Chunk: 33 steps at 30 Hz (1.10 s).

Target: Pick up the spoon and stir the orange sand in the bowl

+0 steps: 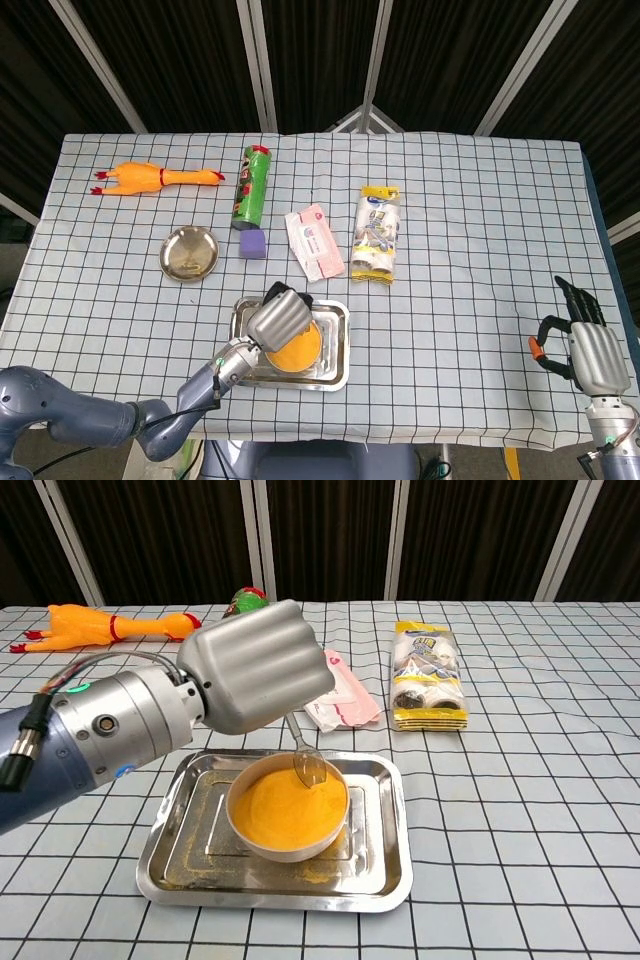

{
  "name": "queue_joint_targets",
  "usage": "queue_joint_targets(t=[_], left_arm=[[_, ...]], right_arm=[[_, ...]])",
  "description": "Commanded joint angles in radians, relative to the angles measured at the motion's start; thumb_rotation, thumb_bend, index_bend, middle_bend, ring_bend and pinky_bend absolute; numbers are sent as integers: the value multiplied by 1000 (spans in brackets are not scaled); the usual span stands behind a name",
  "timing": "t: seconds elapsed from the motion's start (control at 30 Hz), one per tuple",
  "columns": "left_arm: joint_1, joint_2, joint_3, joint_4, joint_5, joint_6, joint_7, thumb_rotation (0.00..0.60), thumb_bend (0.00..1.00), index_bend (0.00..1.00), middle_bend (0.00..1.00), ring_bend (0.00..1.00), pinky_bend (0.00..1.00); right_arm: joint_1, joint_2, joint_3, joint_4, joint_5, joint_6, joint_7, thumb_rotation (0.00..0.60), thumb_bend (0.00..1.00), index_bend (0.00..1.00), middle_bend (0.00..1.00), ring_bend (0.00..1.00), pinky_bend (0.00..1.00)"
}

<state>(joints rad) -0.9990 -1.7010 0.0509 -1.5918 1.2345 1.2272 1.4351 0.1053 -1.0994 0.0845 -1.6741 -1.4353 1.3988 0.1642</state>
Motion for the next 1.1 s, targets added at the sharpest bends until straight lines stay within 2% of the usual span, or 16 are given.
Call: queue_joint_targets(t=[0.03, 0.67, 1.1], left_arm=[[-7, 9, -15, 0, 13, -15, 7, 600, 793, 791, 1000, 1000, 1000], [5, 119, -4, -21, 99, -106, -35, 600, 793, 790, 1000, 1000, 1000], [18, 122, -17, 0, 114, -146, -45, 600, 793, 790, 1000, 1000, 1000]], right_arm=[[0, 0, -1, 0, -1, 0, 3, 600, 427, 0, 0, 0, 0], [0, 2, -1, -4, 0, -2, 4, 600, 427, 0, 0, 0, 0], [1, 4, -1, -6, 3, -6, 7, 600, 428, 0, 0, 0, 0]])
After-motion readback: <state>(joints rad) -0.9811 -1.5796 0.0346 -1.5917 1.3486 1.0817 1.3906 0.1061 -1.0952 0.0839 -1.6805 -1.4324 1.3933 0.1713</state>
